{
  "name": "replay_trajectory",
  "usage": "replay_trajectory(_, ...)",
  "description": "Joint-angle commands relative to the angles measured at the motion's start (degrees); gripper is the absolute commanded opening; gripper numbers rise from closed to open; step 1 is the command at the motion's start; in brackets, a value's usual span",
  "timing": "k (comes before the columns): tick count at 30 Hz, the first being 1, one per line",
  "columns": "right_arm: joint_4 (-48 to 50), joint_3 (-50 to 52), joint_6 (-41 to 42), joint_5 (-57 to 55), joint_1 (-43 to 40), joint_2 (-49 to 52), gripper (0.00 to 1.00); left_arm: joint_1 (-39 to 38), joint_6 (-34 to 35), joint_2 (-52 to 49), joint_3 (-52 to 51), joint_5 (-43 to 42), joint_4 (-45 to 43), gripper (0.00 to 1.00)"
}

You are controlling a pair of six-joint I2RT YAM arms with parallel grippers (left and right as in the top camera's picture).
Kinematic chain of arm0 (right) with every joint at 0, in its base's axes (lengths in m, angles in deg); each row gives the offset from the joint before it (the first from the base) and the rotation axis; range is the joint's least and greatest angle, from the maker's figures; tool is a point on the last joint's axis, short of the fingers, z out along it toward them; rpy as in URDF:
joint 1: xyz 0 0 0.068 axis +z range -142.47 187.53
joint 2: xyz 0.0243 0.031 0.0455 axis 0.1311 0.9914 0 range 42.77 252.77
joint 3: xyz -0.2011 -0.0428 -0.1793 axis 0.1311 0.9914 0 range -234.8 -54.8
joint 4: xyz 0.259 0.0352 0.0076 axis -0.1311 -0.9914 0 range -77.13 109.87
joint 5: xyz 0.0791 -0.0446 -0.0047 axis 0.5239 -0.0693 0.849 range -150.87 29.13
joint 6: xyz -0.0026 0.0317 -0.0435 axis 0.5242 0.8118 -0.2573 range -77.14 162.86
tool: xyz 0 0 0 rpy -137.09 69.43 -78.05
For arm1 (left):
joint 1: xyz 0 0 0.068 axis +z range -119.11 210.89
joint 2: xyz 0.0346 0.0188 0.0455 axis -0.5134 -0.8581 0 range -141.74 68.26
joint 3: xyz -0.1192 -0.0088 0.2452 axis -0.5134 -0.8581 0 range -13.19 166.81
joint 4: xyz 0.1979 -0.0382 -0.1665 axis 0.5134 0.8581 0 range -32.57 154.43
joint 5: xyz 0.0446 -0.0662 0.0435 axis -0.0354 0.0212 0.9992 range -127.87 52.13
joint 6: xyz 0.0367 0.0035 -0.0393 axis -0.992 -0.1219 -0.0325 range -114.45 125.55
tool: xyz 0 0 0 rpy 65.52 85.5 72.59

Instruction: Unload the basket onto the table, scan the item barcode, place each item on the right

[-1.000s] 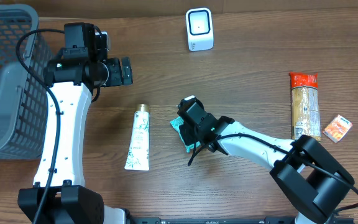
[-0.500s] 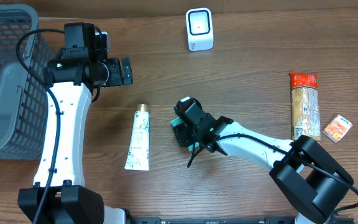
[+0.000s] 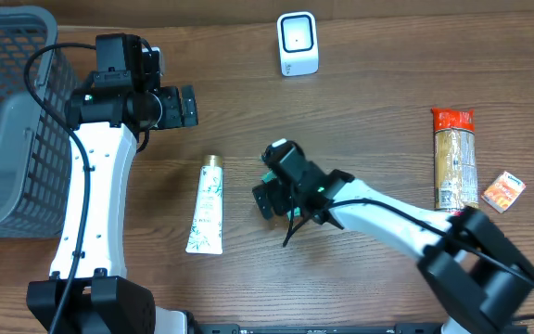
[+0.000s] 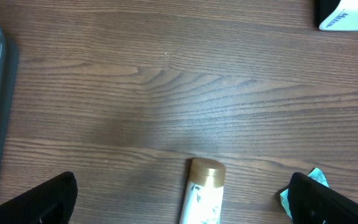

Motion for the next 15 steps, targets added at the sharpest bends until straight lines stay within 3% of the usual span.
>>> replay_trajectory(1,-0.33,-1.55,0.98,-0.22,-0.92,-8.04,1.00,-0.76,0.79,0.26,0.66,0.35,-0.24,1.00)
replay_trajectory(10,-8.31,0.44,12.76,9.70,-1.03,-9.79,1.00,-0.76,0.79,0.26,0.66,0.35,-0.24,1.00)
replay_trajectory(13,-8.31,2.51,14.80,10.38,-0.42,-9.77,0.68,-0.76,0.81,0.26,0.66,0.35,-0.24,1.00)
replay_trajectory(15,-6.75,4.26,16.17,10.38,0.00,-9.77,0.37,-0.76,0.79,0.26,0.66,0.35,-0.24,1.00)
